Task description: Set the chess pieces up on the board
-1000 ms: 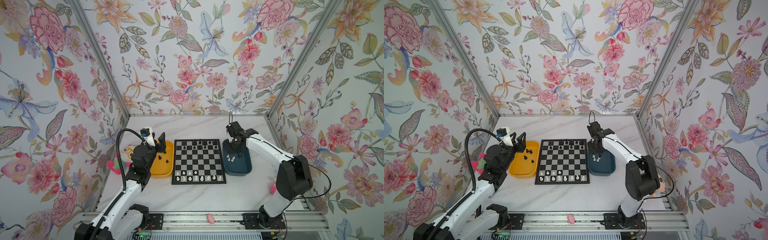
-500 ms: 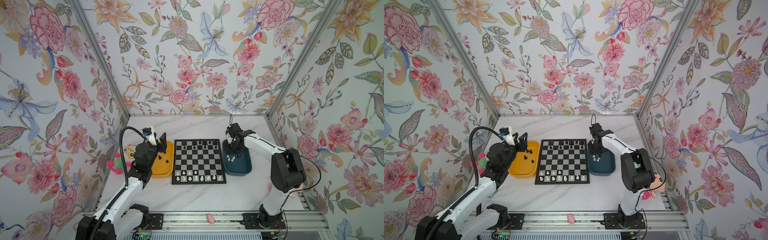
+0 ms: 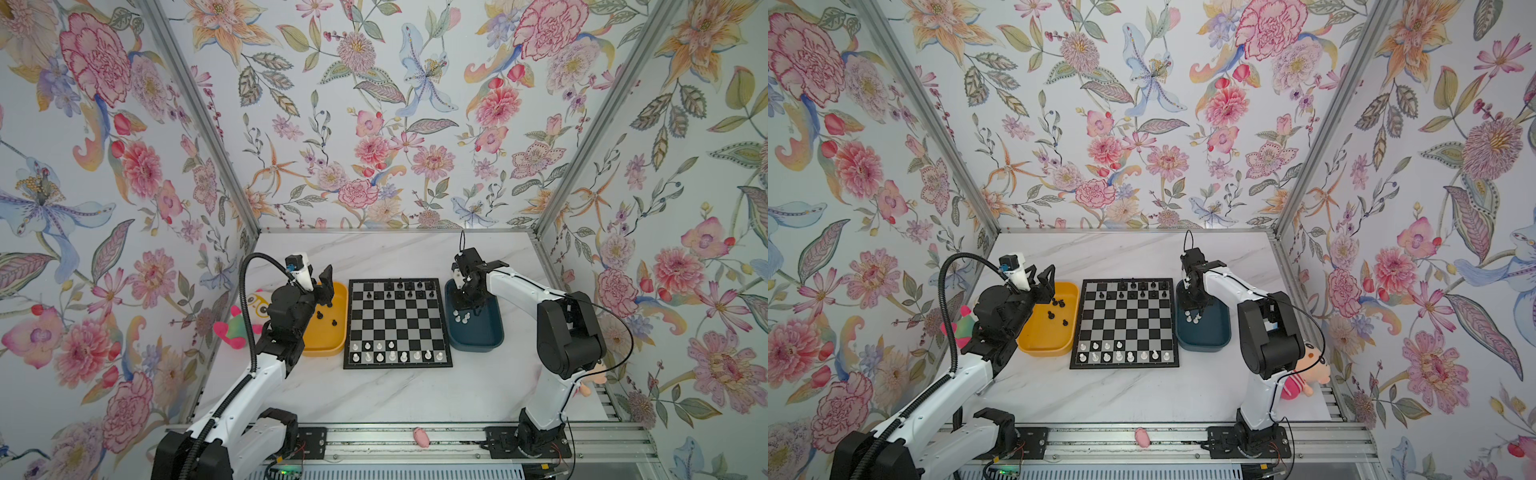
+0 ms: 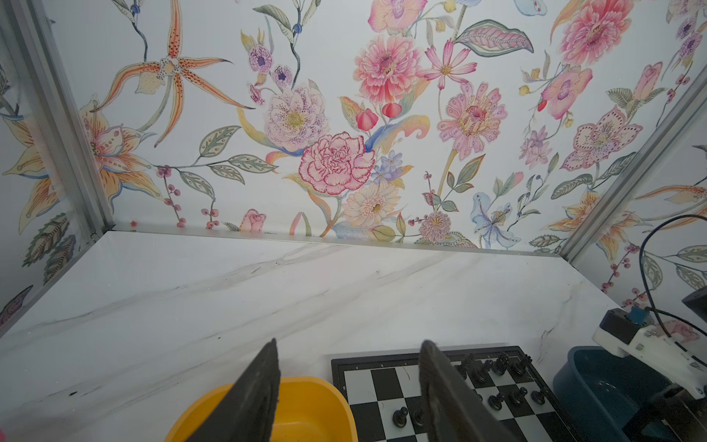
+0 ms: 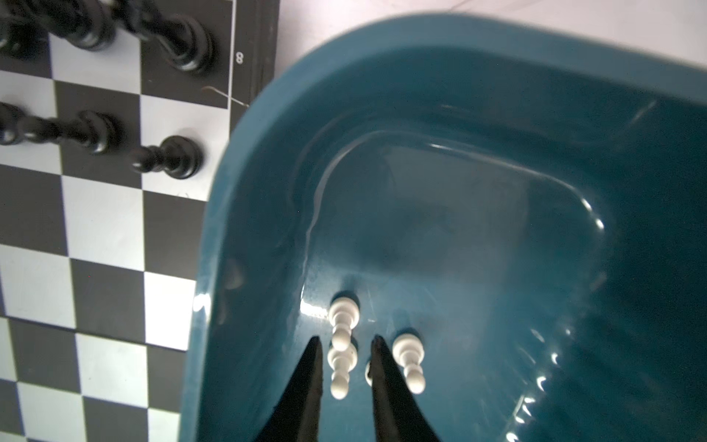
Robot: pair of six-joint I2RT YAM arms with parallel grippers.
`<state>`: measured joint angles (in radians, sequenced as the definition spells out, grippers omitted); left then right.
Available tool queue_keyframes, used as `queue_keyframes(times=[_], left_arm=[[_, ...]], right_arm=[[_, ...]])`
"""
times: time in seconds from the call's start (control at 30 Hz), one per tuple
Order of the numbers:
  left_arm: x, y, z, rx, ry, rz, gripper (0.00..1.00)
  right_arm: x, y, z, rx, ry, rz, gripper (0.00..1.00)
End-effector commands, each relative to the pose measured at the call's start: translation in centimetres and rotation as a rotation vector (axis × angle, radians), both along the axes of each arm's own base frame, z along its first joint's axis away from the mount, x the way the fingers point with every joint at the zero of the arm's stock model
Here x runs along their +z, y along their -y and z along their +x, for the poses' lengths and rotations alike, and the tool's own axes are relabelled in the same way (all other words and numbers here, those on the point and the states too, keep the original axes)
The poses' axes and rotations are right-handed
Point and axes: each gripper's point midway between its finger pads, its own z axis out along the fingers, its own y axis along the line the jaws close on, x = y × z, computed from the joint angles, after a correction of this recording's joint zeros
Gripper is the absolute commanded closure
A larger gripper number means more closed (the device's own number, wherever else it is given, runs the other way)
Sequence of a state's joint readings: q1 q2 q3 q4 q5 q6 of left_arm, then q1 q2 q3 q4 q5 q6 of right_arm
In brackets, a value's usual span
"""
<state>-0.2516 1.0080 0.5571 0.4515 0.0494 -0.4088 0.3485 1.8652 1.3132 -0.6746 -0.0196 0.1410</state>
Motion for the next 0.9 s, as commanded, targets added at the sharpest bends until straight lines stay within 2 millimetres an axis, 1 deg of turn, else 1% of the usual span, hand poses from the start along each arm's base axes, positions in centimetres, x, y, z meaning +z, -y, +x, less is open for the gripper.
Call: queue_keyframes(times=[0.0,0.4,0.67,0.87], left_arm=[[2.0,-0.1,0.4,0.000,0.049,-0.025,0.40],[1.9,0.0,0.5,-0.003,0.045,-0.026,0.41],[1.9,-0.1,0.5,-0.002,0.046,-0.026,0.41],[1.9,-0.2,0.4,0.001,0.046,-0.025,0.41]], right_arm=[[-0.9,0.2,-0.2,0.013,-0.024,0.004,0.75],[-2.1,-0.1,-0.5,0.014,-0.060,0.016,0.76],[-2.3,0.0,-0.7,0.012,-0.066,0.010,0.77],[-2.5,0.1,-0.7,0.011,-0.071,0.009,0.82]])
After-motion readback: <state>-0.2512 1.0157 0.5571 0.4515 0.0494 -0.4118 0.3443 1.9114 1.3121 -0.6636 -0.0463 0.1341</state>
